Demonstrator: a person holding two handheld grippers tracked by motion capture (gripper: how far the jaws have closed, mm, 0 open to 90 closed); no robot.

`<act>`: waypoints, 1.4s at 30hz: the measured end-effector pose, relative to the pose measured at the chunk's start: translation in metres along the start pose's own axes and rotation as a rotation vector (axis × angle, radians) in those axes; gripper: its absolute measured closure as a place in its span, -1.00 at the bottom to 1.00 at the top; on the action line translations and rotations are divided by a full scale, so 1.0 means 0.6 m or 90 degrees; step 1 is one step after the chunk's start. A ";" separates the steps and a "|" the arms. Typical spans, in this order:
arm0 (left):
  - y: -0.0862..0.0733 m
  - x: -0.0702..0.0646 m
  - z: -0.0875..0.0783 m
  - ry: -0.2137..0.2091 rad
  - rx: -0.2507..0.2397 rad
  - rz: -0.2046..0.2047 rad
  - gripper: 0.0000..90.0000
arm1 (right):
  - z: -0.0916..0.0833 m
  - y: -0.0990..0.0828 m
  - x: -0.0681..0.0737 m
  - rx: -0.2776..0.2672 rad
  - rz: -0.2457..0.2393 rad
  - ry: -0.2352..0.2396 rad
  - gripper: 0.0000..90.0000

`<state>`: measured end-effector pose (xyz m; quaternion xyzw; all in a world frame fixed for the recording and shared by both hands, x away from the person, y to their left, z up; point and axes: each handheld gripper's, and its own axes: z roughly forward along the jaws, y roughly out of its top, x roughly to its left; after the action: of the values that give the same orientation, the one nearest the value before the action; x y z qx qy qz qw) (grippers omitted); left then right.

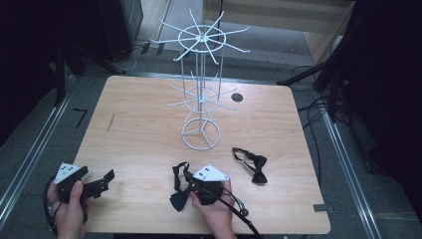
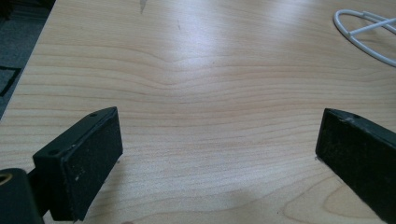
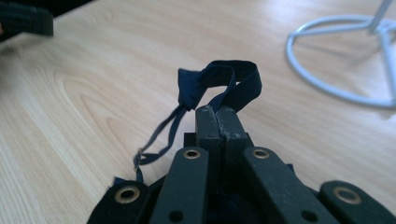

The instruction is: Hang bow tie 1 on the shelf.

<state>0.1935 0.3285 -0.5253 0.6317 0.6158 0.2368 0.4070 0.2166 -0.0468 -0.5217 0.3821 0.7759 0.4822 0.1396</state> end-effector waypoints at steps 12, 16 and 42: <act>0.000 0.000 0.000 0.001 0.000 0.002 -0.98 | -0.040 0.016 -0.029 -0.059 0.010 -0.024 1.00; 0.000 0.000 0.001 0.000 0.003 0.004 -0.98 | -0.053 0.022 -0.037 -0.075 0.017 -0.032 1.00; 0.000 0.000 0.000 -0.001 0.001 0.000 -0.98 | -0.108 0.062 -0.060 -0.143 0.003 -0.072 1.00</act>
<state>0.1937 0.3286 -0.5254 0.6320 0.6158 0.2359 0.4072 0.2198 -0.1059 -0.4633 0.3927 0.7070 0.5440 0.2238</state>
